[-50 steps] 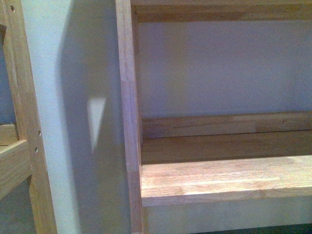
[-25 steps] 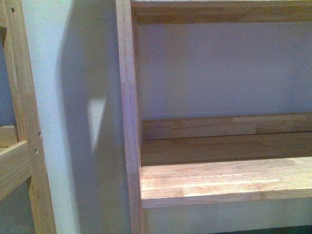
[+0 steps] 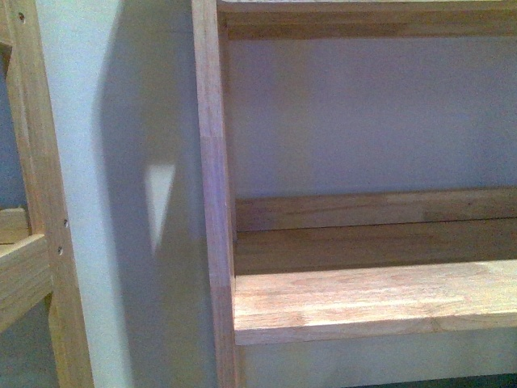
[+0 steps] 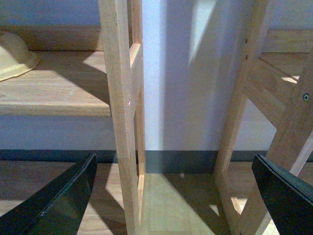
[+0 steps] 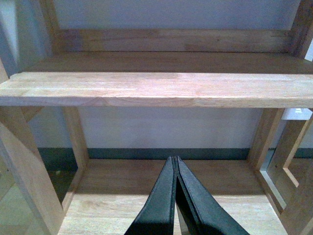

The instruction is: Put away toys

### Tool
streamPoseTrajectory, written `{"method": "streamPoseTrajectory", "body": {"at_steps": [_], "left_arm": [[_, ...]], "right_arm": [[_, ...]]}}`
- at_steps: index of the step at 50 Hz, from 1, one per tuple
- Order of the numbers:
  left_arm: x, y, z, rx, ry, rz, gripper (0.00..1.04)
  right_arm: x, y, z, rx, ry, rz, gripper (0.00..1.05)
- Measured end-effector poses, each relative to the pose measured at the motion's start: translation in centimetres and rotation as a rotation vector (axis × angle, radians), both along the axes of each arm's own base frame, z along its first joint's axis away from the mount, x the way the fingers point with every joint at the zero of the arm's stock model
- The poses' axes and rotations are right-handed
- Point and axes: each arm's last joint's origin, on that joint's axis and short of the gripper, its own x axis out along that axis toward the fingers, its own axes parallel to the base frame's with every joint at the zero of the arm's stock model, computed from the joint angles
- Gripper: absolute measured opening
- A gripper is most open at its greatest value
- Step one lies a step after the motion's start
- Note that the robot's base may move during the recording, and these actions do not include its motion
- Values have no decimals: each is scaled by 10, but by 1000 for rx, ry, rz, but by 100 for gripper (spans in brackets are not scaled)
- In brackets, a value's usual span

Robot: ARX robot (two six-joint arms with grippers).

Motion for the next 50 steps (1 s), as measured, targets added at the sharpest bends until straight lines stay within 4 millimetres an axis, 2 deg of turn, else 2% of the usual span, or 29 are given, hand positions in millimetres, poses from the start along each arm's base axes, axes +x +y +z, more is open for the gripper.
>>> {"method": "streamPoseTrajectory", "body": {"at_steps": [15, 23, 32, 38, 40, 45, 50], "left_arm": [[0, 0, 0, 0, 0, 0, 98], [0, 0, 0, 0, 0, 0, 98], [0, 0, 0, 0, 0, 0, 98], [0, 0, 0, 0, 0, 0, 98], [0, 0, 0, 0, 0, 0, 98], [0, 0, 0, 0, 0, 0, 98], [0, 0, 0, 0, 0, 0, 98]], "right_arm": [[0, 0, 0, -1, 0, 0, 4], [0, 0, 0, 0, 0, 0, 28], [0, 0, 0, 0, 0, 0, 65], [0, 0, 0, 0, 0, 0, 80], [0, 0, 0, 0, 0, 0, 89], [0, 0, 0, 3, 0, 0, 100], [0, 0, 0, 2, 0, 0, 98]]}}
